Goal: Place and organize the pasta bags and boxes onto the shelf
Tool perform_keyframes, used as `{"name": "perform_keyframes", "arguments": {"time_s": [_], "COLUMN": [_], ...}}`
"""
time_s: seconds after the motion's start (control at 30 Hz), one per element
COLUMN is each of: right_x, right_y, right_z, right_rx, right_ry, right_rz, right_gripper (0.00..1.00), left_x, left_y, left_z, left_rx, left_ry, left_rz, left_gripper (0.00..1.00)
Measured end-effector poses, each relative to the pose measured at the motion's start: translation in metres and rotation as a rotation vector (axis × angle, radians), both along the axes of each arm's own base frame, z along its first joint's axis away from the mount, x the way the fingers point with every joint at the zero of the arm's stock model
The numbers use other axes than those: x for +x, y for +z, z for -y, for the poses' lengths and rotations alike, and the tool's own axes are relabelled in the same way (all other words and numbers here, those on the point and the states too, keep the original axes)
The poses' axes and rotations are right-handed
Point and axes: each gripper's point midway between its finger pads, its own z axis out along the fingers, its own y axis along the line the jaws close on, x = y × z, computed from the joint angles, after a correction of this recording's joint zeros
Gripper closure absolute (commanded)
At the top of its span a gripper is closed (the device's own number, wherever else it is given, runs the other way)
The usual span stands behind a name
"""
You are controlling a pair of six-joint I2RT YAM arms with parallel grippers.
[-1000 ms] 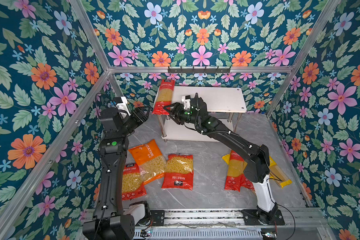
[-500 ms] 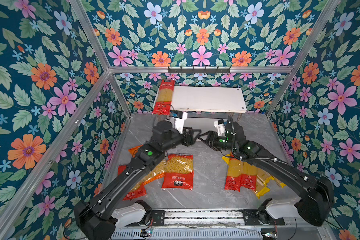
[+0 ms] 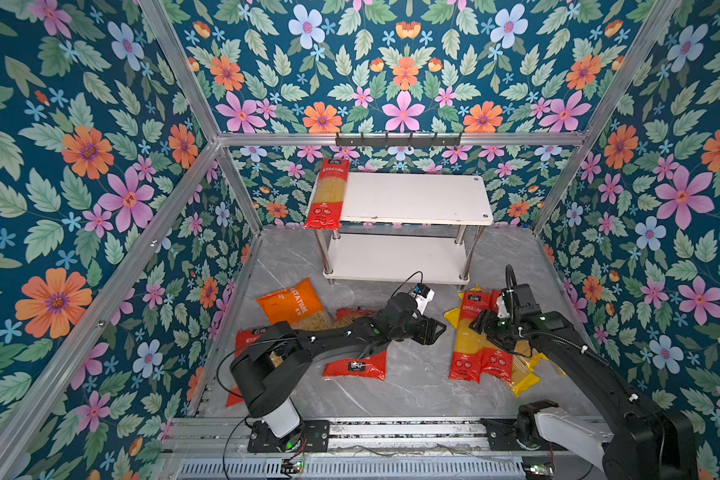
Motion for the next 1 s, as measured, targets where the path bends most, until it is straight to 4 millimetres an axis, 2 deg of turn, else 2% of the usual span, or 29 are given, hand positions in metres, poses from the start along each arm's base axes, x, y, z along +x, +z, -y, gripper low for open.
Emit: {"name": "perform_keyframes", "arguments": {"time_s": [0.2, 0.3, 0.4, 0.53, 0.73, 1.0], "right_x": [-0.006, -0.002, 0.005, 0.009, 0.019, 0.022], "right_y": [-0.035, -0.042, -0.039, -0.026, -0.009, -0.037], "right_z": [0.007, 0.003, -0.005, -0.015, -0.007, -0.008], "right_rx": [-0.044, -0.021, 0.019, 0.074, 0.026, 0.044], "right_ry": [-0.012, -0.004, 0.01, 0.021, 0.013, -0.012], "right_rz": [-0.075, -0.064, -0.035, 0.016, 0.06, 0.0], "right_gripper": [0.28, 0.29, 0.3, 0.3, 0.3, 0.3], "left_x": [-0.002, -0.002, -0.003, -0.005, -0.007, -0.004], "left_y": [-0.039, -0.05, -0.059, -0.064, -0.063, -0.068], "left_z": [0.021, 0.027, 0.031, 0.034, 0.036, 0.042], "left_rx": [-0.017, -0.029, -0.033, -0.044, -0.058, -0.059], "left_ry": [-0.021, -0.03, -0.032, -0.048, -0.057, -0.063], "left_rz": [-0.102, -0.13, -0.157, -0.173, -0.186, -0.189], "left_gripper": [0.39, 0.41, 0.42, 0.44, 0.44, 0.47]}}
